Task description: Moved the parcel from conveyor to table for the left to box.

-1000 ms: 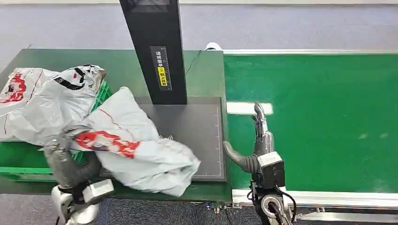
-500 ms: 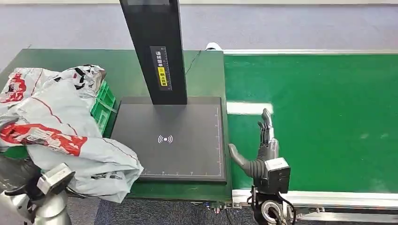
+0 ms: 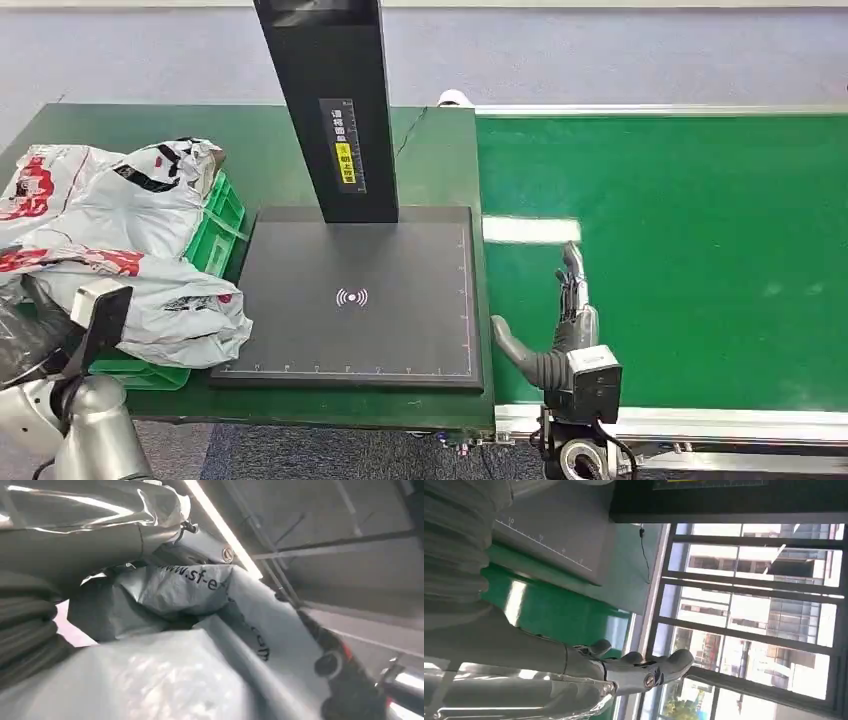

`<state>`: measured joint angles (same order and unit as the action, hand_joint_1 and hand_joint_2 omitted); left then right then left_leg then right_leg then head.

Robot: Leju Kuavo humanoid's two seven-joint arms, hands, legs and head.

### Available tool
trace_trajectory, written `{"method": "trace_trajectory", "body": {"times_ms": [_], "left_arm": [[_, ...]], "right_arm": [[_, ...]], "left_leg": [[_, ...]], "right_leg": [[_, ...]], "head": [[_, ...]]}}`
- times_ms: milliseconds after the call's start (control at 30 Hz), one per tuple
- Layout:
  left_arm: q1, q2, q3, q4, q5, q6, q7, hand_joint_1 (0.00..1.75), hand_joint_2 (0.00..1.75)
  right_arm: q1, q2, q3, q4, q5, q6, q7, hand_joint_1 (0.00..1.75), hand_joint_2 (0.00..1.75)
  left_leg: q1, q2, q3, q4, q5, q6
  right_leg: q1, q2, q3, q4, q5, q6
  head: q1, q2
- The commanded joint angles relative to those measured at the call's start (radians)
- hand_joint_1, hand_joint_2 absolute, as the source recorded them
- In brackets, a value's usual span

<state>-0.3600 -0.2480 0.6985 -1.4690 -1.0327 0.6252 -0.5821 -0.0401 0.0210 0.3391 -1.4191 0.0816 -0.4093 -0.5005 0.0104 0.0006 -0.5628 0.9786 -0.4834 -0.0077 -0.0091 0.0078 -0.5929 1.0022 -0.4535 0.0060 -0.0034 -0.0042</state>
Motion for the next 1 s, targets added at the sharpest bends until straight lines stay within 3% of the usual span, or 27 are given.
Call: {"method": "trace_trajectory", "body": {"times_ms": [33, 200, 567, 833, 900, 1000], "left_arm": [[-0.068, 0.099, 0.03, 0.218, -0.166, 0.073, 0.243, 1.75, 1.75], [-0.121, 0.131, 0.163, 0.255, -0.084, 0.073, 0.168, 1.75, 1.75], [-0.121, 0.131, 0.163, 0.255, -0.084, 0.073, 0.168, 1.75, 1.75], [-0.185, 0.164, 0.308, 0.282, 0.137, 0.073, -0.02, 1.75, 1.75], [-0.187, 0.184, 0.284, 0.302, 0.076, 0.073, 0.025, 1.75, 1.75], [-0.184, 0.231, 0.183, 0.377, -0.057, 0.073, 0.213, 1.75, 1.75]], "right_arm": [[-0.018, -0.006, 0.001, 0.014, 0.005, 0.014, 0.018, 0.0, 1.75], [-0.019, 0.0, 0.001, 0.017, 0.016, 0.028, 0.025, 0.0, 1.75], [-0.019, 0.0, 0.001, 0.017, 0.016, 0.028, 0.025, 0.0, 1.75], [-0.005, 0.011, -0.009, 0.019, 0.03, 0.039, 0.032, 0.0, 1.75], [-0.003, 0.01, -0.014, 0.017, 0.03, 0.039, 0.032, 0.0, 1.75], [-0.012, 0.015, -0.021, 0.019, 0.036, 0.044, 0.041, 0.0, 1.75]], "left_leg": [[0.0, -0.002, 0.003, -0.002, 0.001, 0.0], [0.0, 0.001, 0.001, -0.001, 0.0, 0.0], [0.0, 0.0, 0.002, -0.001, 0.0, 0.0], [0.001, 0.001, 0.003, -0.002, 0.0, 0.0], [0.001, 0.0, 0.002, -0.001, 0.0, 0.0], [0.001, -0.001, 0.001, -0.001, 0.001, 0.0]], "right_leg": [[0.0, -0.003, 0.003, -0.001, 0.0, -0.001], [0.0, 0.001, 0.001, 0.0, 0.0, -0.001], [0.0, 0.0, 0.002, -0.001, 0.0, 0.0], [0.001, 0.0, 0.003, -0.001, 0.0, -0.001], [0.001, -0.001, 0.002, 0.0, 0.0, 0.0], [0.001, -0.002, 0.001, 0.0, 0.0, 0.0]], "head": [[0.0, 0.0], [0.0, 0.0], [0.0, 0.0], [0.0, 0.0], [0.0, 0.0], [0.0, 0.0]]}}
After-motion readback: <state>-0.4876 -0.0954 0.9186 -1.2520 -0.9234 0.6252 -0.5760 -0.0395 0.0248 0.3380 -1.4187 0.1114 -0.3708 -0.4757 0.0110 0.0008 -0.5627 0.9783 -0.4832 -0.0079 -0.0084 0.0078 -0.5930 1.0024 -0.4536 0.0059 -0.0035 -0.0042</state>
